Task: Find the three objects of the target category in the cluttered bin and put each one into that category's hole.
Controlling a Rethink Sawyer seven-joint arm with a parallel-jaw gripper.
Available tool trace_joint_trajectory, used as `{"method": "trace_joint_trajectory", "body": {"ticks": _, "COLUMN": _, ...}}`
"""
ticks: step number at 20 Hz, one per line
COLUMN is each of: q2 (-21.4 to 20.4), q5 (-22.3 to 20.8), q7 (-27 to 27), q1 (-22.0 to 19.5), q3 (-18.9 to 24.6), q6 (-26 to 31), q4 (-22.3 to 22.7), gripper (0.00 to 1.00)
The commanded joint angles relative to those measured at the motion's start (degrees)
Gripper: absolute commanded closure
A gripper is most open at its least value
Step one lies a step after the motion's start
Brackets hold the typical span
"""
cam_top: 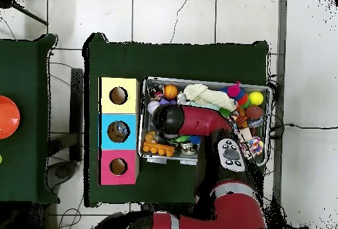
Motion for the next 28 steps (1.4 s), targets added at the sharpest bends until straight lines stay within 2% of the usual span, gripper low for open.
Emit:
{"method": "trace_joint_trajectory", "body": {"ticks": 1, "q2": -6.7, "q5": 1.4, "q7": 4.2, "q1": 1.3, "q3": 3.4, "q6": 8.0, "q4": 5.1, "gripper": 0.0}}
{"method": "trace_joint_trajectory", "body": {"ticks": 5, "q2": -6.8, "q5": 0.7, "q7": 4.4, "q1": 2.0, "q3": 2.8, "q6": 8.8, "q4": 3.8, "gripper": 0.0}}
{"method": "trace_joint_trajectory", "body": {"ticks": 12, "q2": -0.6, "q5": -0.3, "q7": 4.3, "q1": 0.2, "q3": 4.3, "q6": 0.5, "q4": 2.7, "gripper": 0.0}}
{"method": "trace_joint_trajectory", "body": {"ticks": 28, "q2": 4.3, "q5": -1.7, "q7": 4.9, "q1": 0.5, "q3": 3.6, "q6": -4.7, "q4": 1.4, "gripper": 0.0}}
